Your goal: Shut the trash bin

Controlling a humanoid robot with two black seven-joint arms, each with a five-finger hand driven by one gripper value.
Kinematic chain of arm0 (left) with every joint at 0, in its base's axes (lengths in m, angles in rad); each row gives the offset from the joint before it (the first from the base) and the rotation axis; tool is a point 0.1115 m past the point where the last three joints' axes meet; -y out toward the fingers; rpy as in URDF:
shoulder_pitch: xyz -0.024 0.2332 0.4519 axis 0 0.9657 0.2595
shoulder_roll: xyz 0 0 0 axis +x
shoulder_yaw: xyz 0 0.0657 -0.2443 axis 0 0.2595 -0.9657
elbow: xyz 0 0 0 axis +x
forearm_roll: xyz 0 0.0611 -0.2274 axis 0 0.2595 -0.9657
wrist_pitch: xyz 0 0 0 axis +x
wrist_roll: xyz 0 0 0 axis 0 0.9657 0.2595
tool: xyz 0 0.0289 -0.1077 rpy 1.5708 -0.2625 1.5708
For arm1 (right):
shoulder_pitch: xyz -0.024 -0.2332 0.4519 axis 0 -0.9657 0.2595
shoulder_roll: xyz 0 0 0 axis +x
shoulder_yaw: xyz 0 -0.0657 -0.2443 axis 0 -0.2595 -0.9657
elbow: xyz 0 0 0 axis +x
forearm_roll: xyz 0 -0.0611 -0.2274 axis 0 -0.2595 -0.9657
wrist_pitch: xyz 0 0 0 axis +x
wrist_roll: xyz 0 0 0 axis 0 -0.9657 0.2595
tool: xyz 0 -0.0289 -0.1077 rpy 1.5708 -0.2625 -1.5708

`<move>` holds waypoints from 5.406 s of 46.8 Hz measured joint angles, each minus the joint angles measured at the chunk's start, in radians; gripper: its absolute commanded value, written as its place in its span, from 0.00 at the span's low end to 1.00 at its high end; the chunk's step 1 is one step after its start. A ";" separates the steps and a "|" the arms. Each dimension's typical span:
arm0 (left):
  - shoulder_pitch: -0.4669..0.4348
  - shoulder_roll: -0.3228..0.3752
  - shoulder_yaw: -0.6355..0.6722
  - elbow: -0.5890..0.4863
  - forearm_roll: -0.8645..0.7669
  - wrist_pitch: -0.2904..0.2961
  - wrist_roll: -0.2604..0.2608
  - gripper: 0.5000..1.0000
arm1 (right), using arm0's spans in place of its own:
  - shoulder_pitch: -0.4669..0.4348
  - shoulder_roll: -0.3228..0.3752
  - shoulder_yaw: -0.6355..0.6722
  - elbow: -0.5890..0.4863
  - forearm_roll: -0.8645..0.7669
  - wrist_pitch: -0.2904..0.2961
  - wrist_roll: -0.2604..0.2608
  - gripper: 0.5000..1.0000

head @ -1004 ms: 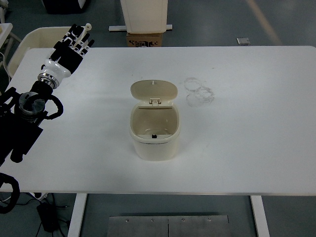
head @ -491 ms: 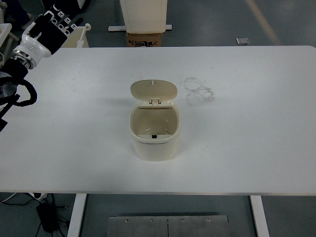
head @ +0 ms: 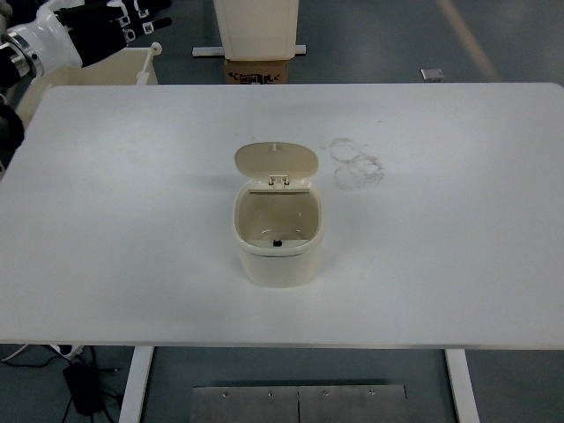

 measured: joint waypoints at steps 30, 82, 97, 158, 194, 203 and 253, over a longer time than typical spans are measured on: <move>-0.420 0.043 0.333 -0.116 0.288 -0.139 0.054 1.00 | 0.000 0.000 0.000 0.000 0.000 0.000 0.000 0.99; -0.532 -0.061 0.498 -0.317 0.539 -0.306 0.128 1.00 | 0.000 0.000 0.000 0.000 0.000 0.000 0.000 0.99; -0.525 -0.063 0.512 -0.354 0.537 -0.306 0.128 1.00 | 0.000 0.000 0.000 0.000 0.000 0.000 0.000 0.99; -0.411 -0.067 0.557 -0.443 0.536 -0.306 0.128 1.00 | 0.000 0.000 0.000 0.000 0.000 0.000 0.000 0.99; -0.385 -0.065 0.555 -0.451 0.536 -0.306 0.128 1.00 | 0.000 0.000 0.000 0.000 0.000 0.000 0.000 0.99; -0.388 -0.066 0.555 -0.451 0.538 -0.306 0.128 1.00 | 0.000 0.000 0.000 0.000 0.000 0.000 0.000 0.99; -0.381 -0.072 0.553 -0.493 0.535 -0.306 0.126 1.00 | 0.000 0.000 0.000 0.000 0.000 0.000 0.000 0.99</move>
